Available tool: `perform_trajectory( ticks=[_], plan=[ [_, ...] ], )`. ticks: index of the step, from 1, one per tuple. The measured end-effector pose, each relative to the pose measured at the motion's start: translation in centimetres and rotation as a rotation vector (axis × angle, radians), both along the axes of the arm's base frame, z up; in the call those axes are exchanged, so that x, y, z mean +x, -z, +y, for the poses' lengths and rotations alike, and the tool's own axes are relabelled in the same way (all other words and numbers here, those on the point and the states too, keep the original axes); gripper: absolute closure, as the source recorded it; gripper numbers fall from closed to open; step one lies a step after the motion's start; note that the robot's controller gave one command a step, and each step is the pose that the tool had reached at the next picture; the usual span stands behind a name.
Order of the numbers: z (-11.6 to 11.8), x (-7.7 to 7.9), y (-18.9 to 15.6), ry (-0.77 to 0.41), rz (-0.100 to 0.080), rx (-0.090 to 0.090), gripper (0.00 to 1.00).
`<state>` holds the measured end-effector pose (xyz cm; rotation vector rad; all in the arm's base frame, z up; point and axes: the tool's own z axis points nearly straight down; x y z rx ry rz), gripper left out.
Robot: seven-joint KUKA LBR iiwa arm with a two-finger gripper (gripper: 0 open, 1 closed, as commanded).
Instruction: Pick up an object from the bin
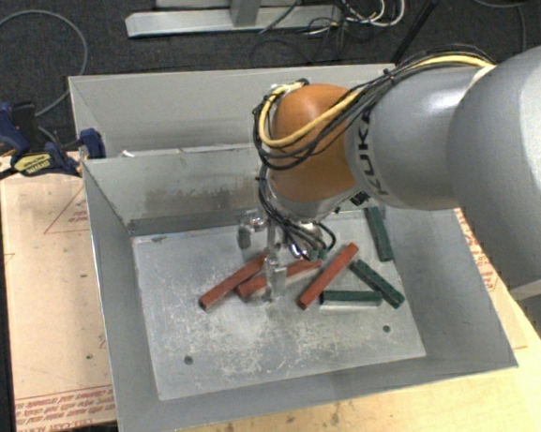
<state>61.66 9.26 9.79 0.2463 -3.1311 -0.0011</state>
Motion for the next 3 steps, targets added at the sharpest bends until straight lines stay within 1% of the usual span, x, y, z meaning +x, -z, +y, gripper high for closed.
perform_trajectory(
  ticks=[1, 2, 3],
  plan=[
    [-1.36, -1.21, 3.12, -0.02, 0.002, 0.0, 0.0],
    [-1.29, -1.13, 3.21, -0.018, -0.001, 0.002, 0.0],
    [-1.32, -1.03, 3.06, -0.017, -0.004, 0.002, 1.0]
  ],
)
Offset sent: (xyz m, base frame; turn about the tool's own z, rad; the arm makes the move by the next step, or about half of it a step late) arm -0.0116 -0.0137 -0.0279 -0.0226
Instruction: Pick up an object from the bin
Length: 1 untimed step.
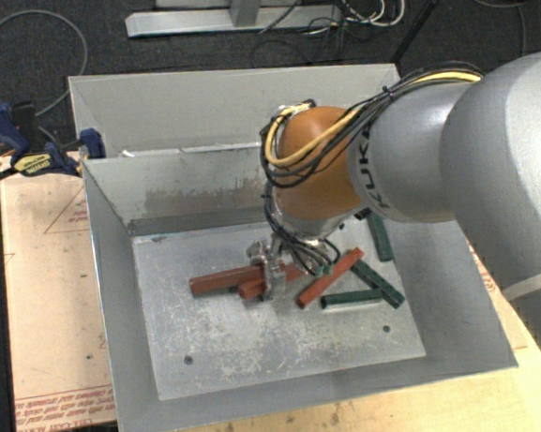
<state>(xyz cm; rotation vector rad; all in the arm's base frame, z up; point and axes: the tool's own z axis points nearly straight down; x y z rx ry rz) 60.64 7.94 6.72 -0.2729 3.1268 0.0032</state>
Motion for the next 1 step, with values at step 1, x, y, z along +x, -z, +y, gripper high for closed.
perform_trajectory(
  ticks=[1],
  plan=[
    [0.02, 0.11, -2.81, 0.002, 0.0, 0.0, 1.0]
  ],
)
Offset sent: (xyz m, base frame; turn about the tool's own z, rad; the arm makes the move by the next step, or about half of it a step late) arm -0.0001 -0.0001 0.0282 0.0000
